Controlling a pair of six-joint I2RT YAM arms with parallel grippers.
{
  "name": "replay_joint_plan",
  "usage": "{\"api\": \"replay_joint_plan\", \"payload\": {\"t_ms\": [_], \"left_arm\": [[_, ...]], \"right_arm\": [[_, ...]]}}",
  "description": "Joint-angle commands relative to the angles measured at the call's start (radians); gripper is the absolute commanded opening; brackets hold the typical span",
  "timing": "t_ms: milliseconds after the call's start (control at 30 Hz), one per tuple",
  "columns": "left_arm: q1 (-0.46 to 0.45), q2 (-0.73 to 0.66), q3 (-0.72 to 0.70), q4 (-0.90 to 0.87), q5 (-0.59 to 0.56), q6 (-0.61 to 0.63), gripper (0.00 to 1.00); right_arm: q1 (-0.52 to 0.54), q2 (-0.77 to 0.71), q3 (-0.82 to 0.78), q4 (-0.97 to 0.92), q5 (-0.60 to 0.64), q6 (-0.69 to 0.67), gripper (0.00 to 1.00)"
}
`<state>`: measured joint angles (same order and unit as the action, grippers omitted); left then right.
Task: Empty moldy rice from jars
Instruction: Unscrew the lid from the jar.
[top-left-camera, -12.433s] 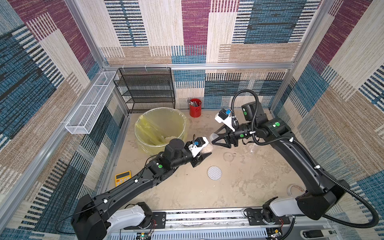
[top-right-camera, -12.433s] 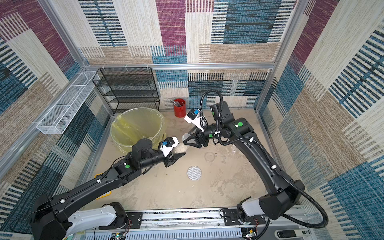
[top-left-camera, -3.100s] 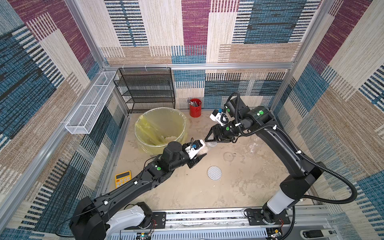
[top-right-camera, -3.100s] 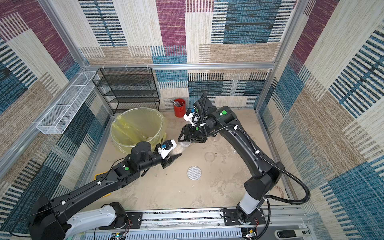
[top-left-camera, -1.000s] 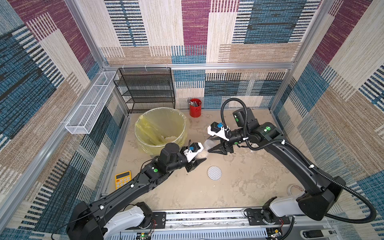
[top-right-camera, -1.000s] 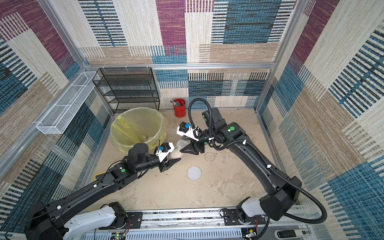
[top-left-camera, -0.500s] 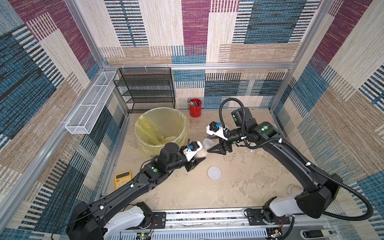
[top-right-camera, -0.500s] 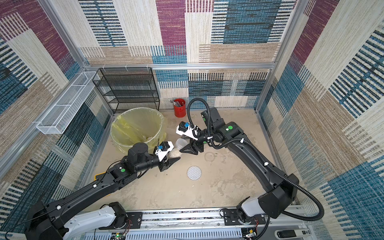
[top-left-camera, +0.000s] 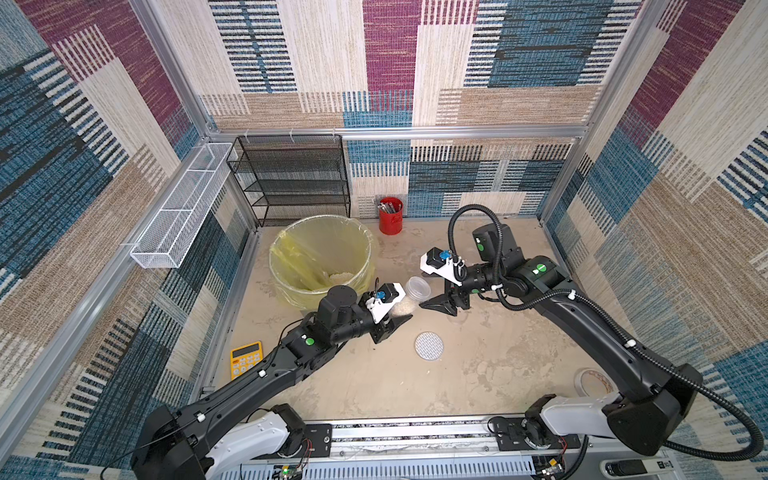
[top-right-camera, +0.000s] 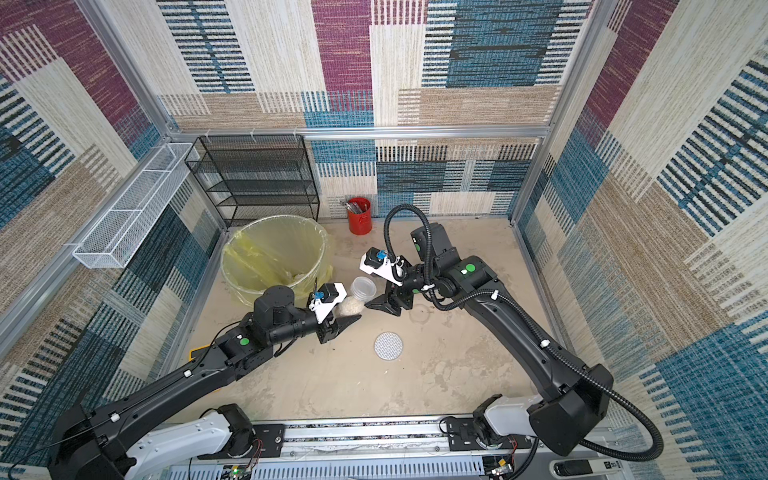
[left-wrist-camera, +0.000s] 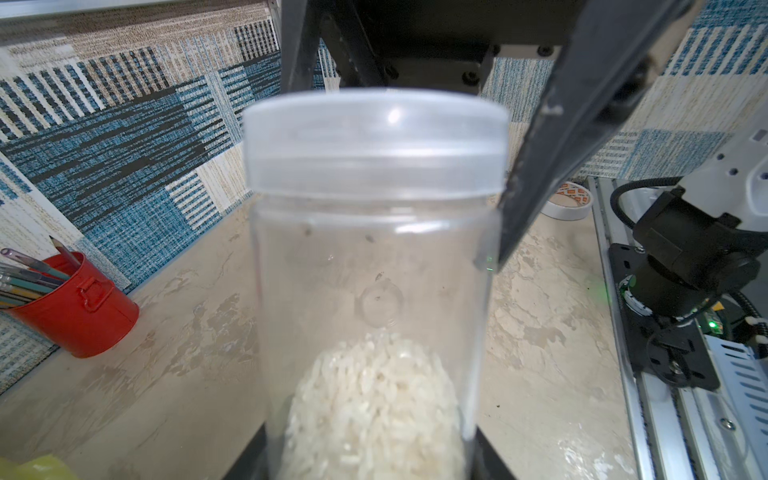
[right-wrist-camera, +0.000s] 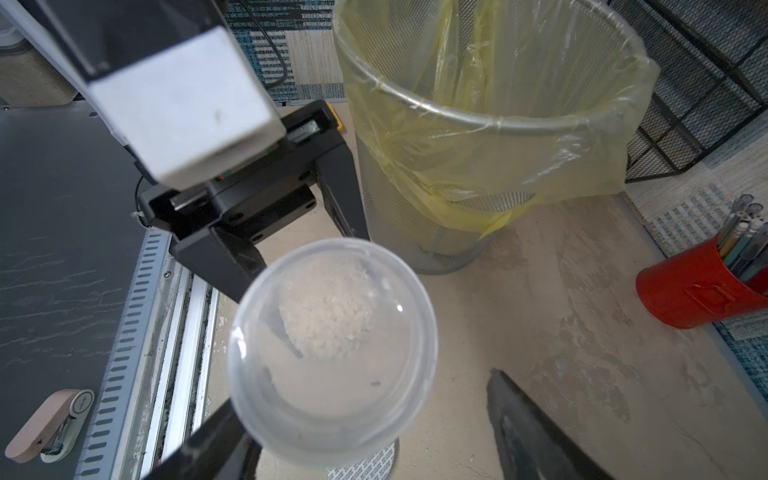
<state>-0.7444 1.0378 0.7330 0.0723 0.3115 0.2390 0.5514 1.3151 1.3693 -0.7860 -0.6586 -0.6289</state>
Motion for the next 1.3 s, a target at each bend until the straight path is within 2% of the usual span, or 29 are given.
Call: {"api": "replay_joint_plan", "payload": {"t_ms": [0,200,367,533,633,733,833,900,1033,1267], "left_arm": [[-0.001,-0.005,0.003,0.056,0.028,0.015,0.00],[-0.001,-0.014,0.002,0.056,0.013,0.017,0.00],[-0.001,-0.019,-0.001,0.065,-0.016,0.021,0.00],[-0.001,-0.016,-0.014,0.088,-0.062,0.031,0.00],[-0.002,-0.015,-0.012,0.096,-0.074,0.038,0.00],[-0.001,-0.018,-0.006,0.096,-0.084,0.052,0.00],[-0.001,-0.007,-0.010,0.114,-0.096,0.061,0.00],[-0.001,0.010,-0.007,0.113,-0.098,0.064,0.00],[-0.001,0.032,-0.015,0.134,-0.094,0.062,0.00],[-0.001,0.069,-0.001,0.139,-0.097,0.080,0.00]], "right_arm": [[-0.005,-0.029,-0.022,0.070,0.024,0.027,0.82],[-0.039,-0.138,-0.110,0.126,0.063,0.116,0.82],[-0.061,-0.224,-0.150,0.153,0.061,0.312,0.81],[-0.062,-0.261,-0.112,0.098,0.126,0.619,0.83],[-0.062,-0.267,-0.073,0.048,0.106,0.773,0.81],[-0.062,-0.220,-0.003,-0.018,0.116,0.994,0.76],[-0.062,-0.165,0.039,-0.062,0.070,1.140,0.74],[-0.062,-0.149,0.067,-0.079,0.094,1.198,0.75],[-0.062,-0.049,0.185,-0.177,0.111,1.227,0.73],[-0.061,0.135,0.414,-0.342,0.127,1.200,0.73]]}}
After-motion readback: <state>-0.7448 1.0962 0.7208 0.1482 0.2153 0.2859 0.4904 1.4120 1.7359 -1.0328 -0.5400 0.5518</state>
